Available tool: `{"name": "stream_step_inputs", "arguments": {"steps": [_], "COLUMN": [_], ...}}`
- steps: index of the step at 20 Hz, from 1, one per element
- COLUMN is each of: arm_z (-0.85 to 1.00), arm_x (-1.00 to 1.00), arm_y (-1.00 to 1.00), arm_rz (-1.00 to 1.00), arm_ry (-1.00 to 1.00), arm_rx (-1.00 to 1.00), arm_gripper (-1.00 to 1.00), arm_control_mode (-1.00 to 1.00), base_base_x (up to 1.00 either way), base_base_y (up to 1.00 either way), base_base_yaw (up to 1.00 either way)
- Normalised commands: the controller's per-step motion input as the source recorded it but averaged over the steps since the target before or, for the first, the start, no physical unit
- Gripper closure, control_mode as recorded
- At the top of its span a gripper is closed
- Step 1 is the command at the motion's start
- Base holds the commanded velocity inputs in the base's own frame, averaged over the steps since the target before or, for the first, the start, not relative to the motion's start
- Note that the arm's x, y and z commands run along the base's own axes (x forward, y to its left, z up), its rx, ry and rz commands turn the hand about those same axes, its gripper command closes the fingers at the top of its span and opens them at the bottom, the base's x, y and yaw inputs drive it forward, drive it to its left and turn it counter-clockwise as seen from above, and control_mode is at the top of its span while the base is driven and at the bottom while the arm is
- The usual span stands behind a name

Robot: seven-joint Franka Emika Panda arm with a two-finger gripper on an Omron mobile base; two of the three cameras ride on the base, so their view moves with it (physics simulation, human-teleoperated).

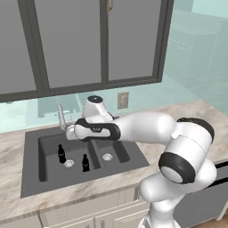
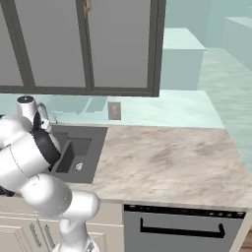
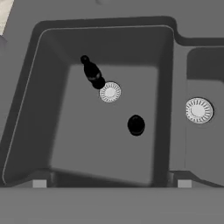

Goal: Place the large bottle from the dining counter next to the other large bottle outside the sink, and place the small bottle from the dining counter next to the other small bottle inside the sink.

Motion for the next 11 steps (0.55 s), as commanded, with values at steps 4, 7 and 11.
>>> {"name": "stream_step_inputs", "arguments": {"steps": [4, 7, 11], "arm_z": [0.25, 0.10, 0.05], "arm_x": [-0.31, -0.31, -0.34], "arm_y": [0.00, 0.00, 0.00], "arm_rz": [0.02, 0.01, 0.00], "arm_ry": [0.01, 0.01, 0.03], "arm_rx": [0.00, 0.00, 0.00], "arm_gripper": [-1.00, -1.00, -1.00], "arm_control_mode": [-1.00, -1.00, -1.00], "base_base_x": [0.00, 0.00, 0.00], "base_base_y": [0.00, 0.00, 0.00], "base_base_yaw": [0.00, 0.00, 0.00]}}
